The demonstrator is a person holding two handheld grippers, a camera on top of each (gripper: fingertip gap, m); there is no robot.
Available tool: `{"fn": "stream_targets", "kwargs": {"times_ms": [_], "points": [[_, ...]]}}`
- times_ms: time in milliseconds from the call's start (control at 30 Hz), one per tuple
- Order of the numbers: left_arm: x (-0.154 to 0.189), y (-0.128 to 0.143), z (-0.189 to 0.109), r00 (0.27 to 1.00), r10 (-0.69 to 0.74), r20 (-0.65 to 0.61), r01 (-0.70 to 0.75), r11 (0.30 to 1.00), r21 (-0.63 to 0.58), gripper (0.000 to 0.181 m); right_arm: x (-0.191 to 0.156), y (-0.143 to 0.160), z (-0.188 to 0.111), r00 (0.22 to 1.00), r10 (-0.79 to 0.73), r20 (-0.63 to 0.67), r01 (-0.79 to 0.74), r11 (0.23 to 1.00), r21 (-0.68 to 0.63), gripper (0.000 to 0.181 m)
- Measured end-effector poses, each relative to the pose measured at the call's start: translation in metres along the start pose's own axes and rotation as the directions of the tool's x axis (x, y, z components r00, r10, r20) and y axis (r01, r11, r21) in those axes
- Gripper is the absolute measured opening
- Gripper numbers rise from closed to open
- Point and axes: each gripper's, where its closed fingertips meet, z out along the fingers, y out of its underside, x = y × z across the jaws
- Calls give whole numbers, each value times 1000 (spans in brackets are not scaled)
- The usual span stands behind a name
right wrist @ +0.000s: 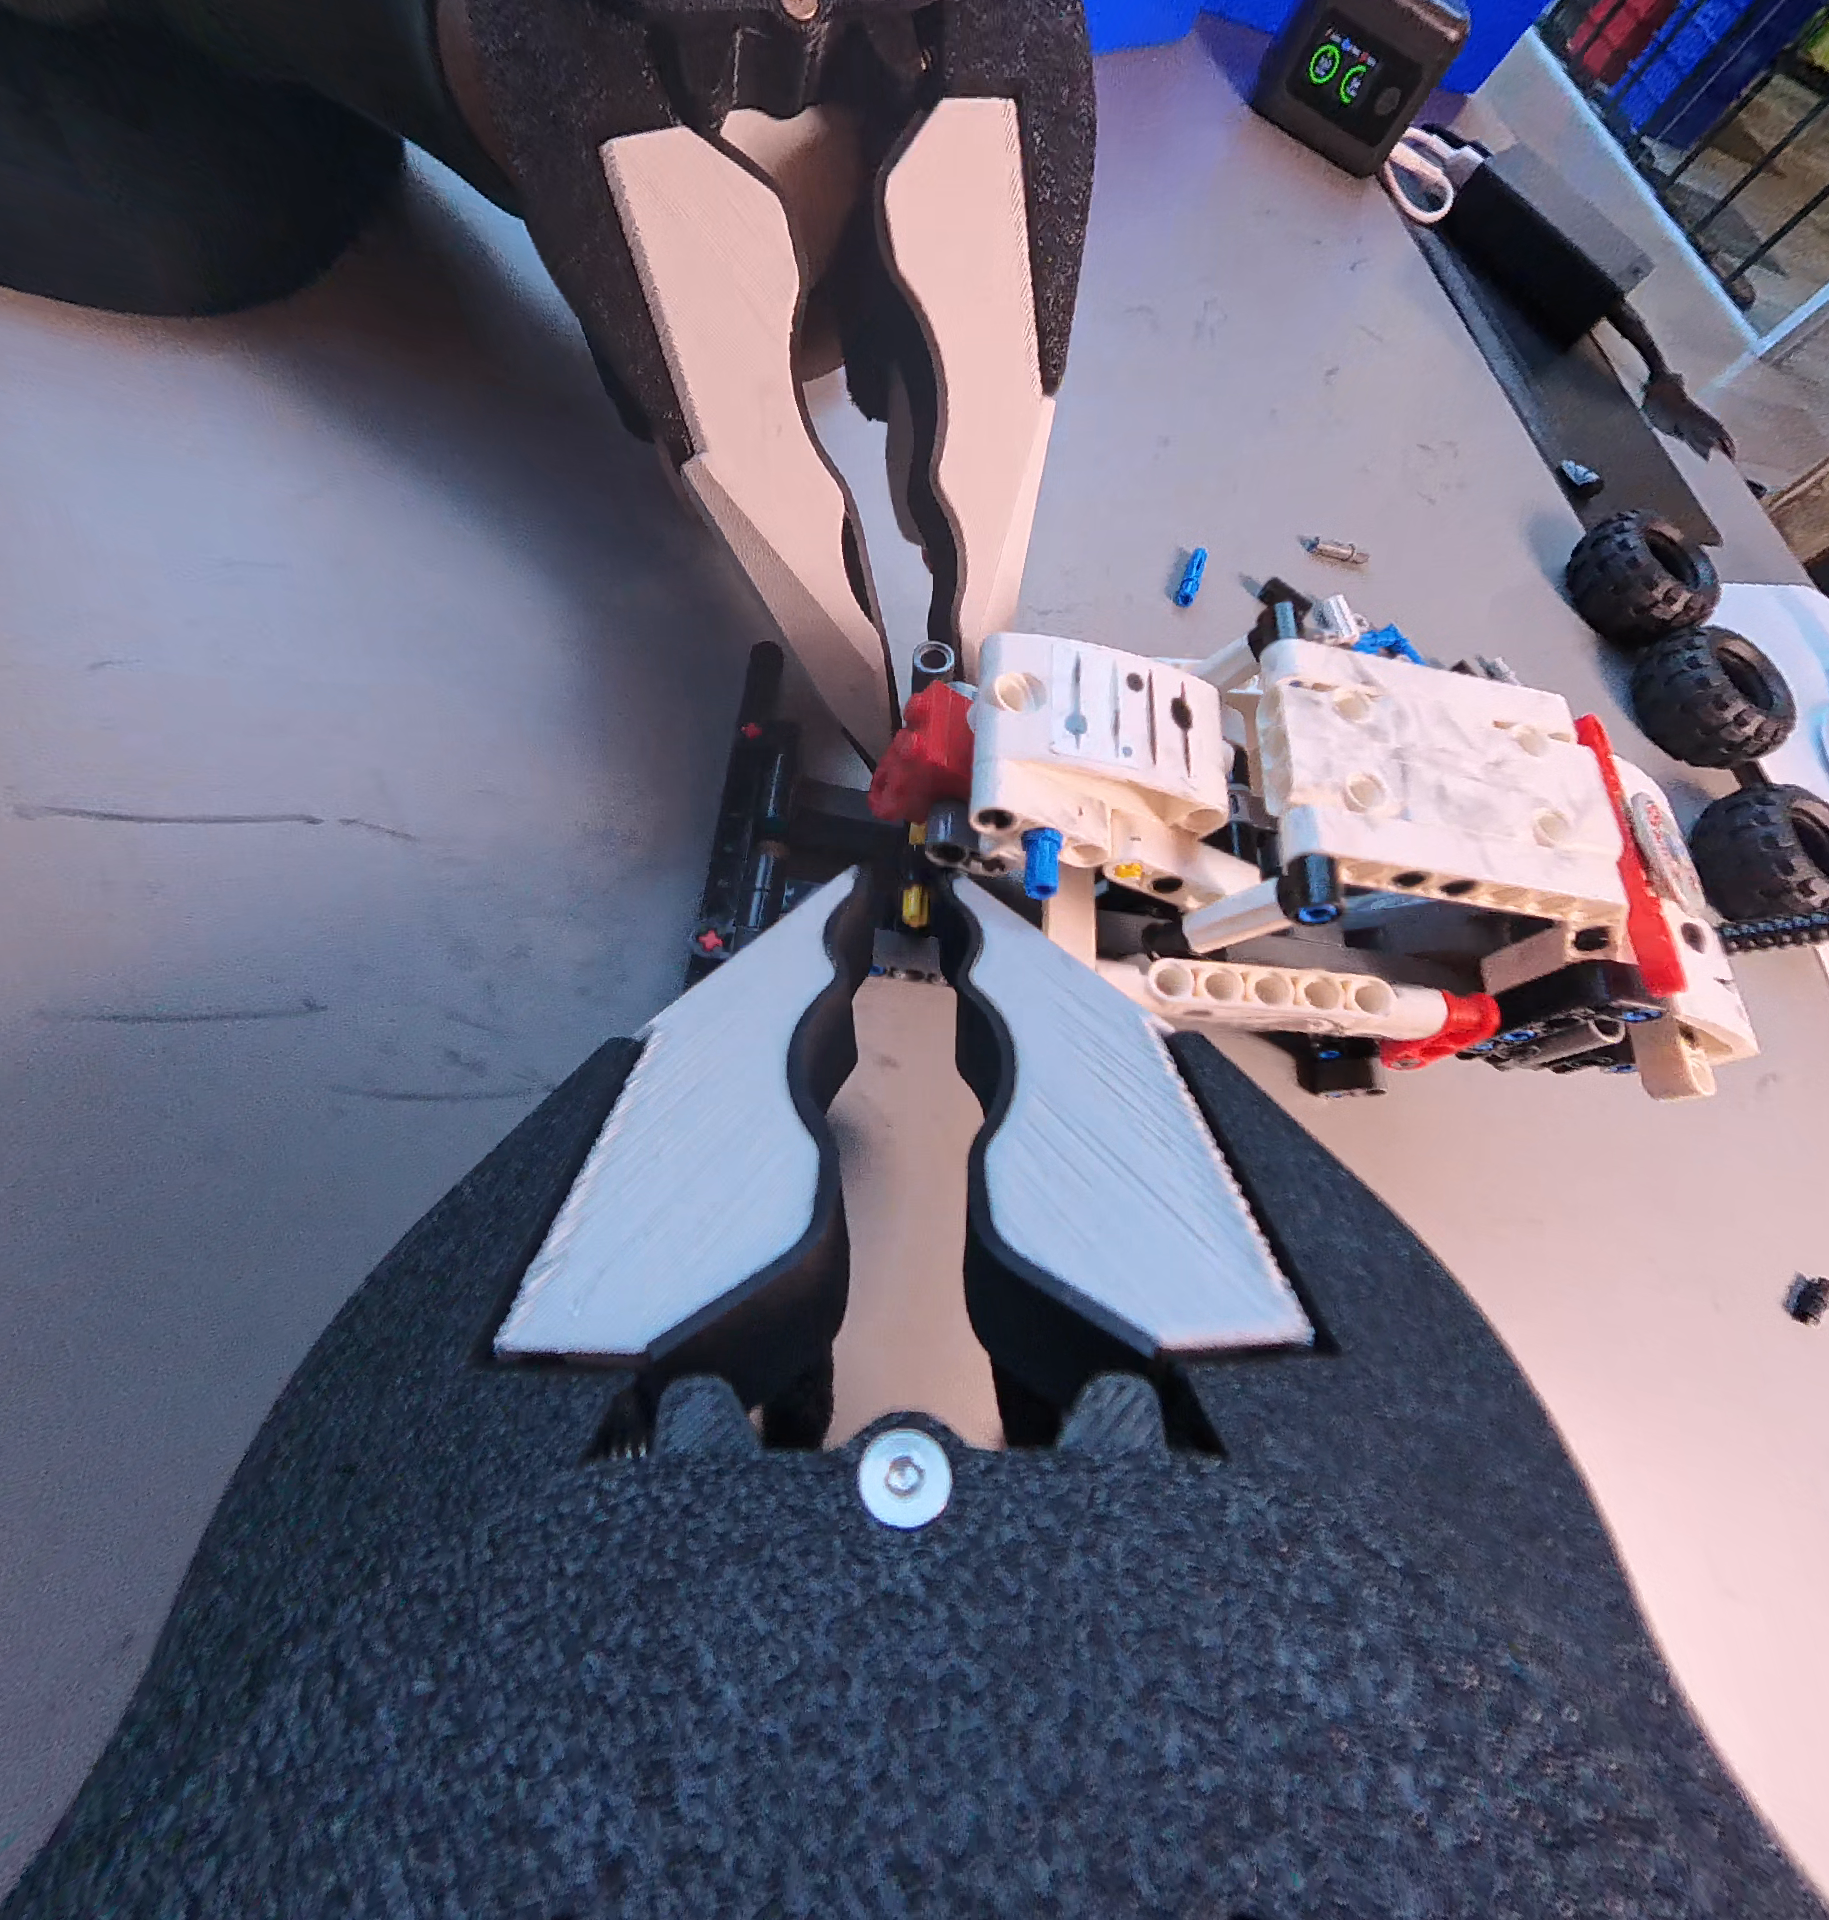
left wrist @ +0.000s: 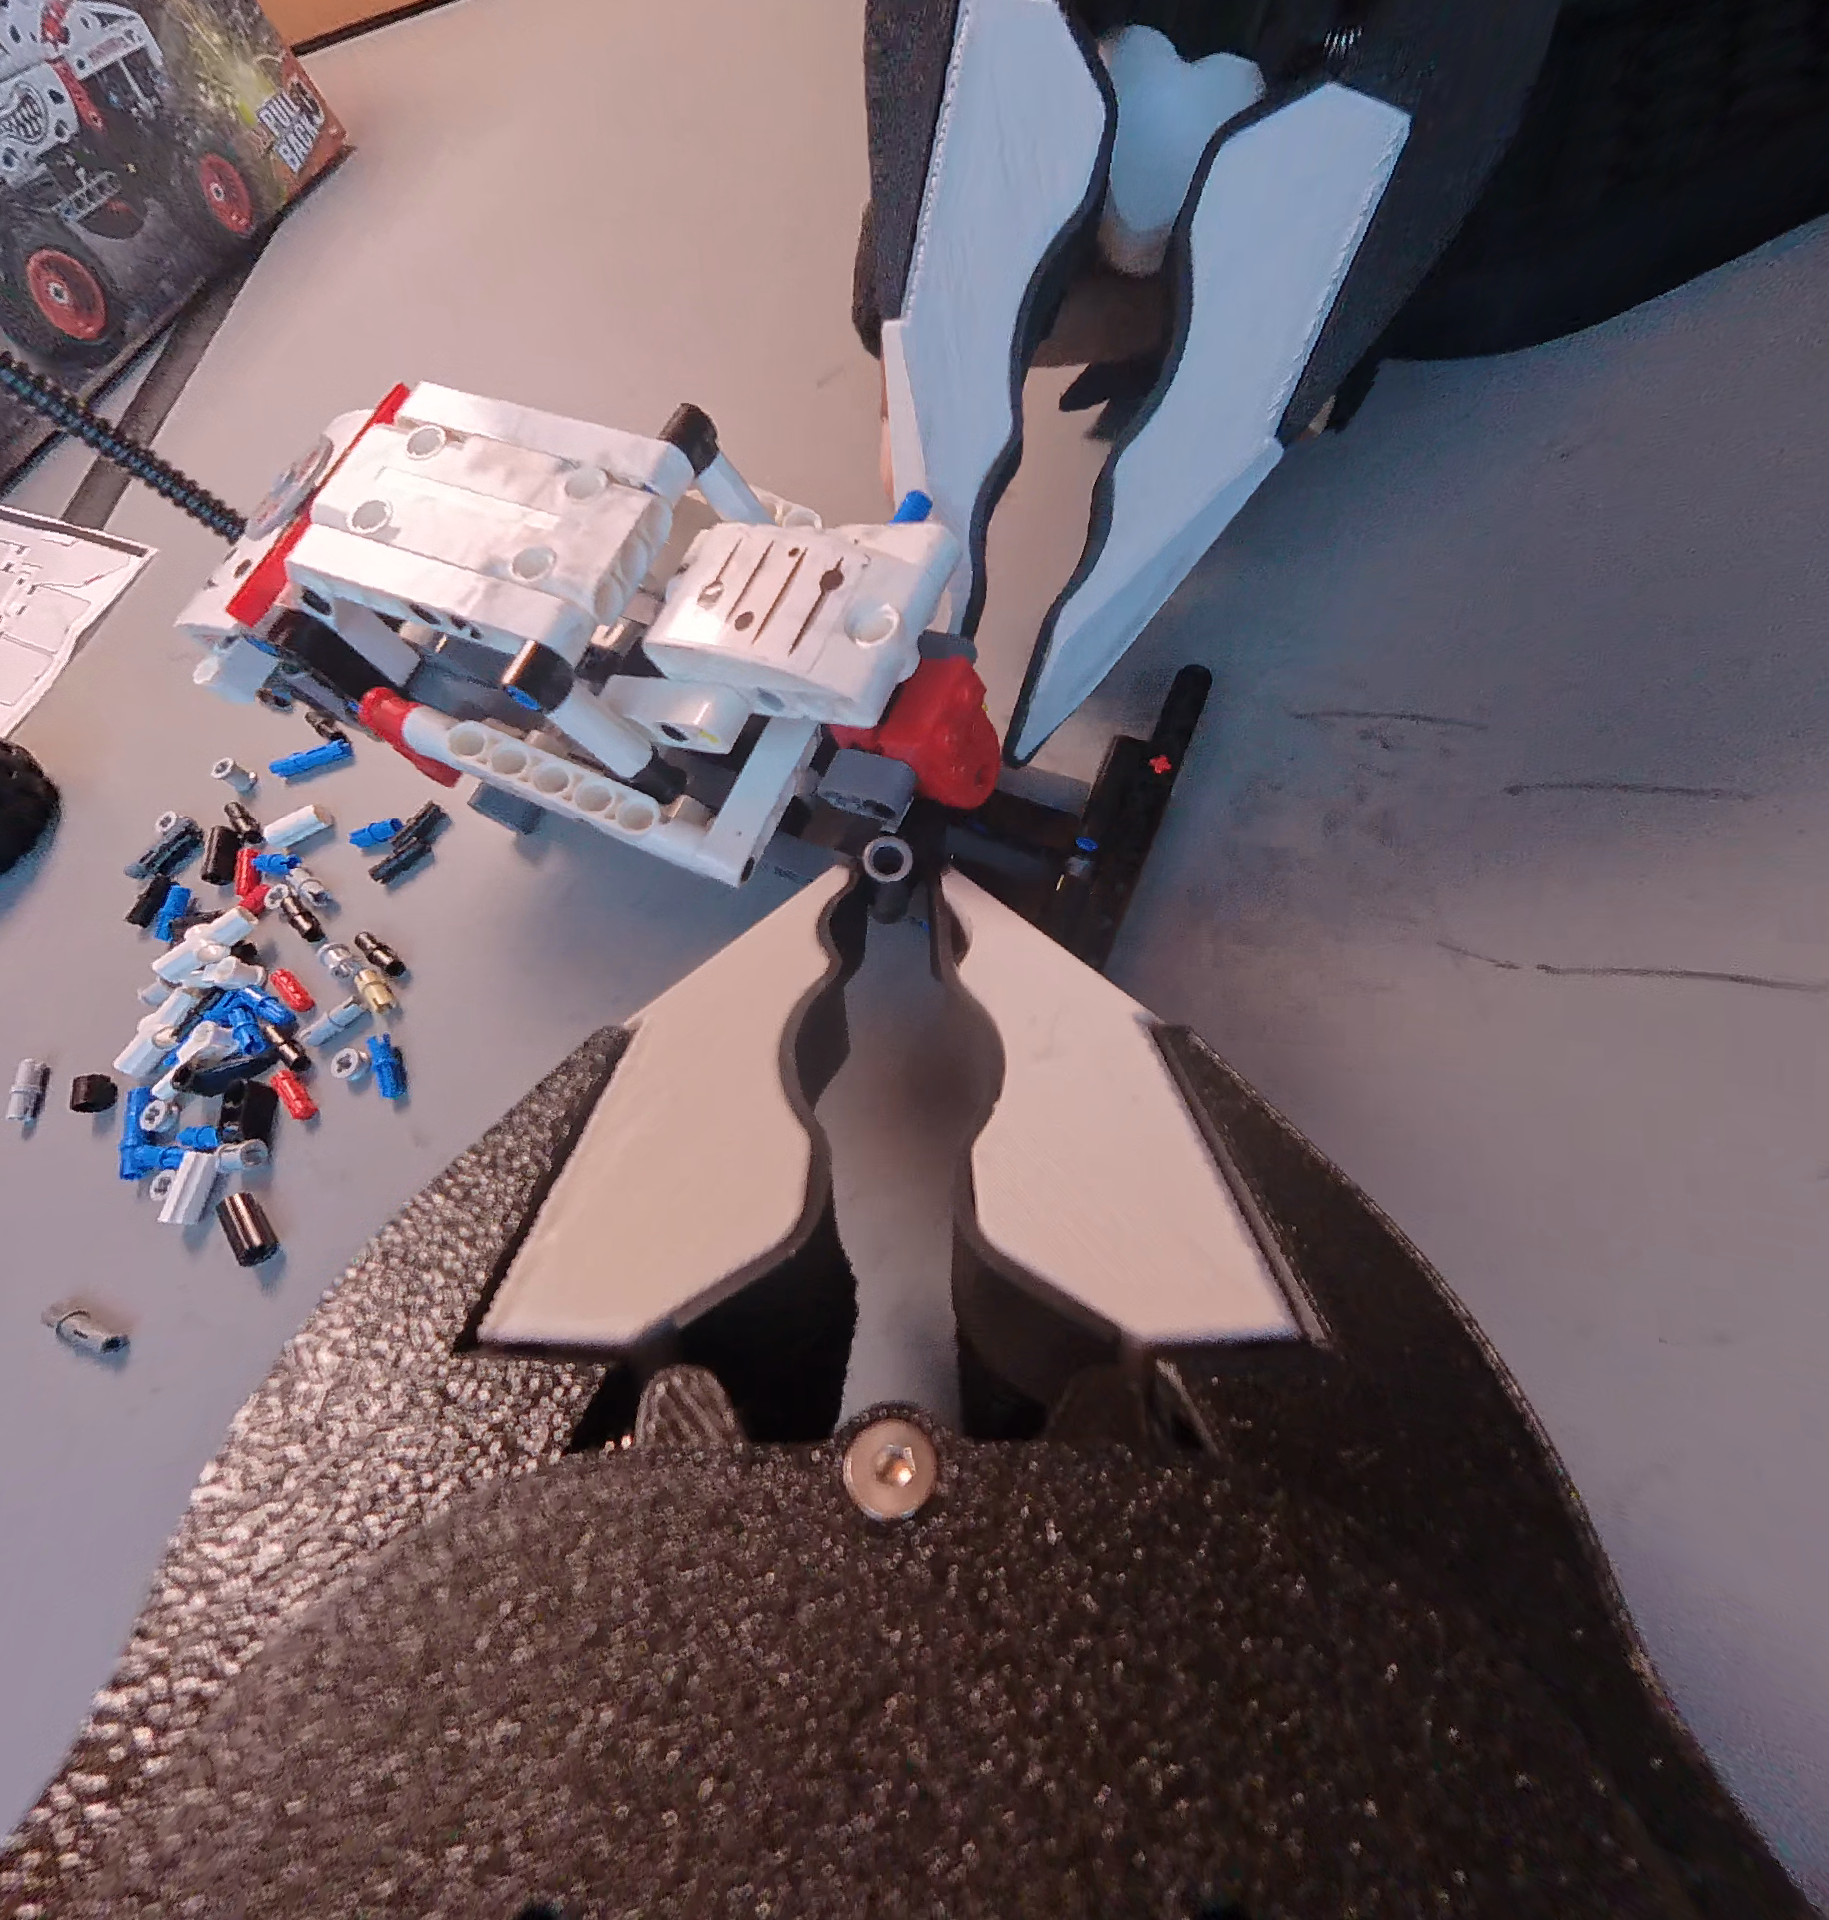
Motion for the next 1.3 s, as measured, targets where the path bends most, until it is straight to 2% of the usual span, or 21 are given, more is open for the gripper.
{"fn": "stream_targets", "kwargs": {"times_ms": [667,967,1033,1300], "points": [[23,-8,9,990,118,-77,-122,992,-40,8,-11,3,-9,996,-24,87,23,1000,12,6],[27,-14,15,991,102,-83,-104,994,-26,6,-13,11,-7,996,-59,72,61,998,-29,12],[29,-15,15,990,109,-91,-112,993,-28,6,-13,10,-7,995,-70,64,72,997,-24,7],[30,-16,16,989,119,-85,-122,992,-38,6,-13,11,-8,995,-50,90,53,998,-27,6]]}}
